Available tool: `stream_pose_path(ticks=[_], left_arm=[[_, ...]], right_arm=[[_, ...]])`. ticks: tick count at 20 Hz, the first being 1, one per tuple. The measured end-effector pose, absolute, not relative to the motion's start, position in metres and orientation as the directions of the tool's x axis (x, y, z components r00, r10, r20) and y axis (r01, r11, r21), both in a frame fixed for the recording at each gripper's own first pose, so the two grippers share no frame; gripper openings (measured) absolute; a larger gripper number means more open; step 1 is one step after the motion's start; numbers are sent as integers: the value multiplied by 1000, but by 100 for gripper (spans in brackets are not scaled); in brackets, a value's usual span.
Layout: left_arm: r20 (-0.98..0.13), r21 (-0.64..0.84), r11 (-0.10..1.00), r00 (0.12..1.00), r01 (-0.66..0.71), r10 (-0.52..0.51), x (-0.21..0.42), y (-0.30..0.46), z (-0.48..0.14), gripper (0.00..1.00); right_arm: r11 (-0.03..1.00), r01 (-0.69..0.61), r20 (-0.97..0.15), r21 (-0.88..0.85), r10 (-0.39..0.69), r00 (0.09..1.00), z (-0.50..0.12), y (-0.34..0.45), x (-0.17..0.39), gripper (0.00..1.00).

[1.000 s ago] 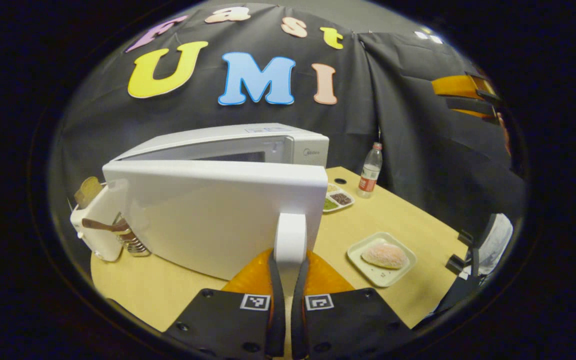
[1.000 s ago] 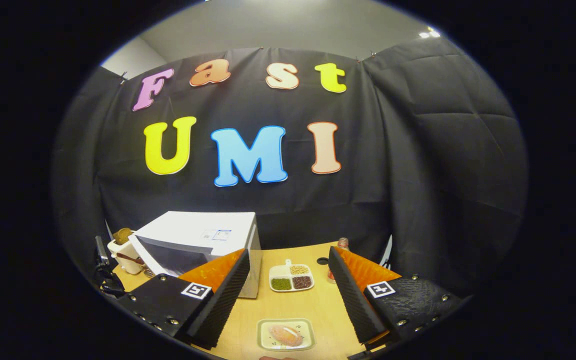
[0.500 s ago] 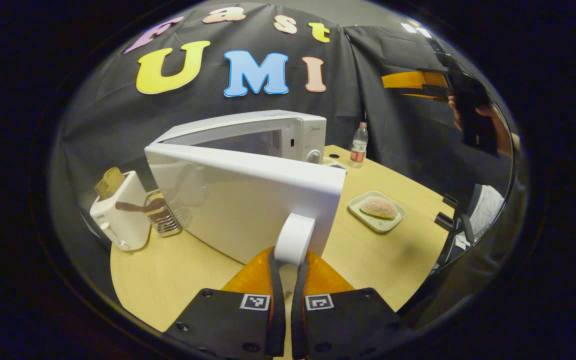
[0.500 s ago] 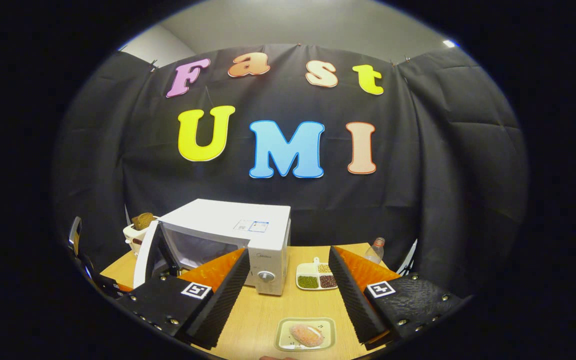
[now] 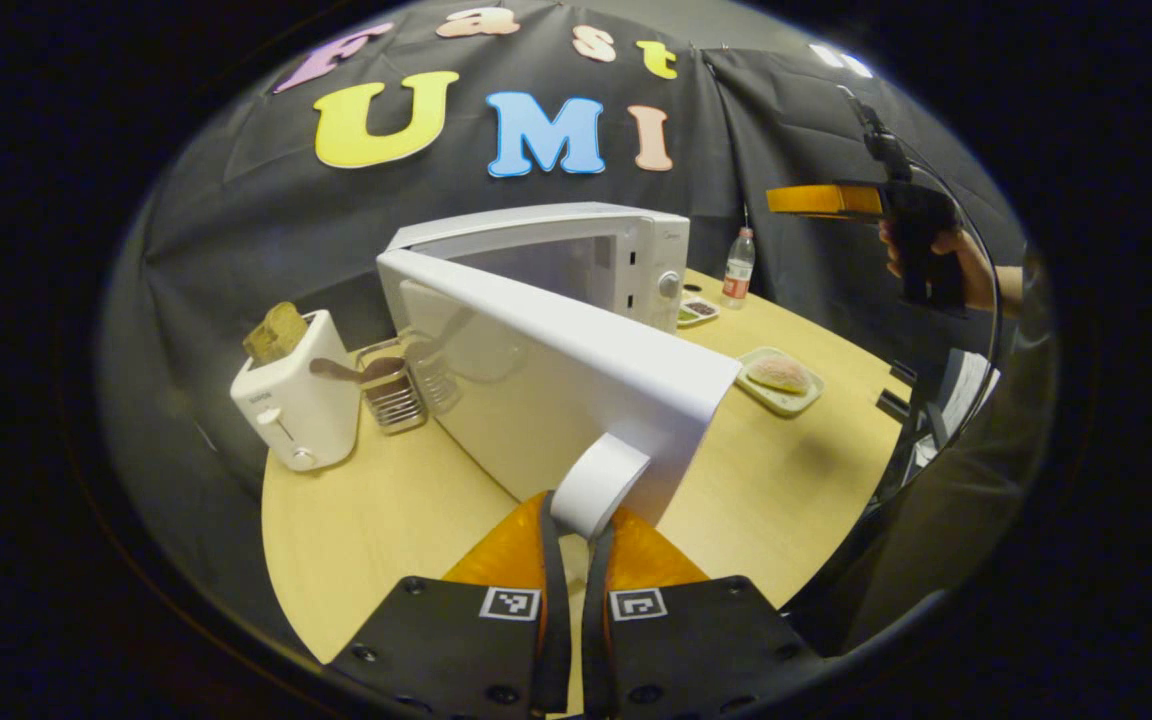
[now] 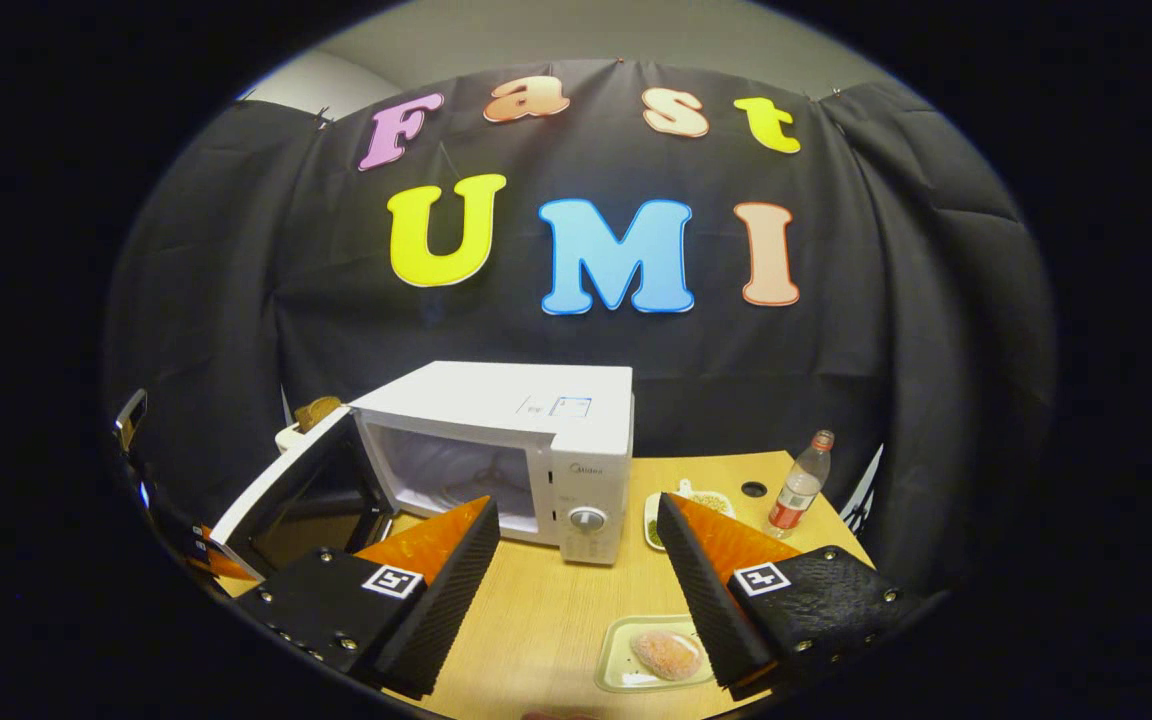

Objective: Open the microwave oven with the left hand, put the food in, and close the microwave oven.

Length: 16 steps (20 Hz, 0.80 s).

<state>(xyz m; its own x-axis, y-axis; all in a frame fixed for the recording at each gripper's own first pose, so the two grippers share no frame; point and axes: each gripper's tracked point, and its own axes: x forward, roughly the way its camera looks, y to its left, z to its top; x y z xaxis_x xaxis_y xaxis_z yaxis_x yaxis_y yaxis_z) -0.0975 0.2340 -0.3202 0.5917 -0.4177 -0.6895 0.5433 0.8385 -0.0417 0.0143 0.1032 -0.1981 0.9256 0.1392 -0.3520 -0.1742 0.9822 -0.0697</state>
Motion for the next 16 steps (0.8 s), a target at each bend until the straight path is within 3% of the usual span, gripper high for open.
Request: stream_pose_path(ticks=[3,9,16], left_arm=[[-689,-36,836,592,548,-418,-99,247,-320,10],[-671,-18,843,619,537,-408,-99,266,-319,11],[-653,-6,874,660,486,-371,-99,273,-316,24]], right_arm=[[978,-201,-474,-55,152,868,-256,87,15,97],[981,-144,-667,-132,20,745,-346,12,9,97],[958,-217,-810,-185,-24,586,-427,-26,-12,98]])
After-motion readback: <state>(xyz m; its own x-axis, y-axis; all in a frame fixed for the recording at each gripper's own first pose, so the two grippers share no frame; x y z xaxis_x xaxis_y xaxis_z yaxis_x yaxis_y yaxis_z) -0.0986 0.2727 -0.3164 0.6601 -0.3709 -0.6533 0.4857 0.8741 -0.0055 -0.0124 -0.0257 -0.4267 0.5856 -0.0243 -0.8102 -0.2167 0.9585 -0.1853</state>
